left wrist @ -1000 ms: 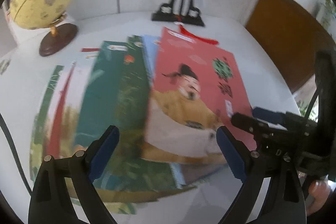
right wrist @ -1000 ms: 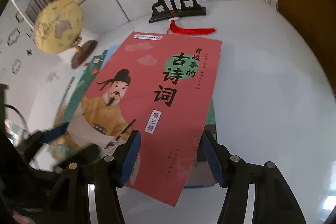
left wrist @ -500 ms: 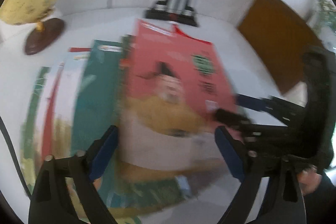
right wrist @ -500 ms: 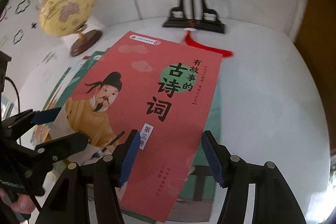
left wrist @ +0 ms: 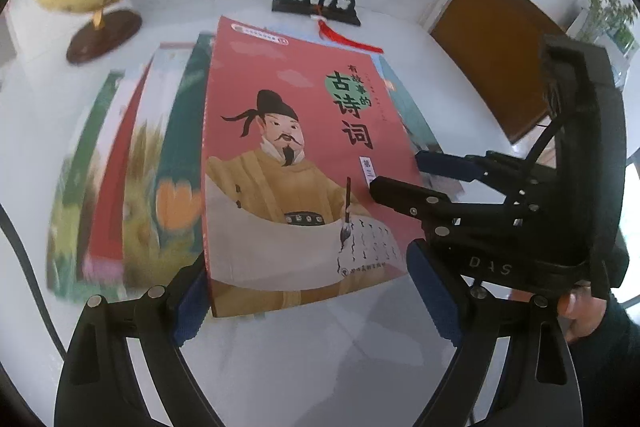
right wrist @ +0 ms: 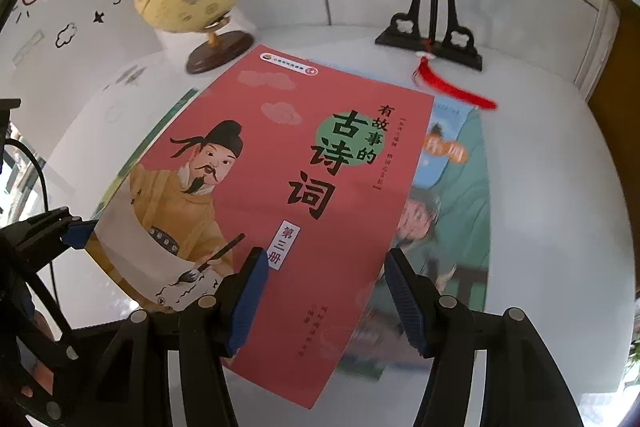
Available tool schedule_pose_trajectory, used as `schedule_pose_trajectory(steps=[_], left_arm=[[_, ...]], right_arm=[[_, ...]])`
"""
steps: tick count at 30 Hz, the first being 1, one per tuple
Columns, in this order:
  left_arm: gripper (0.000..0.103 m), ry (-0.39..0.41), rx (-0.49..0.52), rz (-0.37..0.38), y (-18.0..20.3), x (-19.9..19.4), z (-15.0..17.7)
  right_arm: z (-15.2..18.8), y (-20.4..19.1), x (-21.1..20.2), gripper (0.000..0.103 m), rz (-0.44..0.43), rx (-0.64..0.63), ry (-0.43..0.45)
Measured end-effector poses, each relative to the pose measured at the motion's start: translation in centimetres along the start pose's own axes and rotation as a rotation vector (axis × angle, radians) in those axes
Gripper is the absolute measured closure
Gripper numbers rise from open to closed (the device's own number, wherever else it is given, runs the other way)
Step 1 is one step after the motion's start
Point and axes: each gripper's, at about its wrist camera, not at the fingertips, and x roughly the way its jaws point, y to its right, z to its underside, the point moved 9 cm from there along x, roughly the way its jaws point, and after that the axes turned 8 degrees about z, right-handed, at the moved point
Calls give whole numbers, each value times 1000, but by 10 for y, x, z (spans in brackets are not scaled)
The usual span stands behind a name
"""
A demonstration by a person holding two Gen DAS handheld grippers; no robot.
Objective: Organize books
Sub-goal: 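Lift the red book off the row with the right tool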
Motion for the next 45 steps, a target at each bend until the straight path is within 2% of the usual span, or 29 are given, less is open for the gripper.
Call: schedule_pose_trajectory(steps=[5, 7, 10, 13, 15, 17, 25, 26, 27, 28, 29, 30, 32, 34, 35, 36, 37, 39, 41, 43, 45], left_arm=[[15, -47, 3, 12, 1, -8, 34], [15, -53, -39, 13, -9, -7, 39], [15, -37, -88, 7, -24, -7, 35], [16, -23, -157, 21, -38, -6, 29], [22, -19, -217, 35, -50, -6, 26], [23, -20, -252, 48, -56, -3, 21], [28, -46, -271, 101, -43, 5, 23], [31, -49, -271, 113, -40, 6, 23], [41, -56, -270, 121, -38, 8, 23], [46, -71, -265, 124, -33, 12, 25], [46, -71, -259, 106, -34, 12, 24], [51, -61, -249, 95, -33, 10, 23], [63, -33, -222, 76, -30, 1, 19], [78, -22, -199, 82, -28, -8, 15], [81, -23, -189, 87, -27, -10, 15], [85, -22, -171, 89, -23, -12, 15], [87, -19, -152, 78, -20, -13, 15], [88, -16, -88, 28, -13, -12, 16], [88, -27, -77, 43, -7, -7, 18], [88, -36, -81, 58, -5, -3, 19], [88, -33, -72, 42, -6, 0, 19]], right_arm=[[34, -12, -15, 43, -50, 32, -44], [45, -14, -19, 43, -79, 63, -61], [55, -10, -19, 43, -115, 134, -88], [61, -2, -23, 43, -110, 173, -108], [65, -1, -26, 43, -130, 202, -113], [70, -1, -24, 43, -156, 239, -129], [81, -1, -15, 43, -305, 382, -166], [82, 0, -16, 43, -338, 406, -165], [81, 0, -15, 43, -380, 432, -166], [82, -2, -15, 43, -416, 449, -169], [81, -6, -14, 47, -461, 468, -177], [80, -11, -14, 49, -492, 477, -181], [81, -13, -15, 57, -446, 454, -173], [80, -11, -22, 70, -424, 434, -152], [78, -7, -29, 79, -424, 436, -134], [75, -5, -33, 83, -429, 438, -118], [73, -3, -40, 85, -427, 430, -100], [67, -5, -49, 85, -365, 365, -77], [62, -11, -52, 85, -313, 289, -64], [61, -21, -55, 85, -351, 265, -59], [62, -24, -48, 85, -331, 252, -71]])
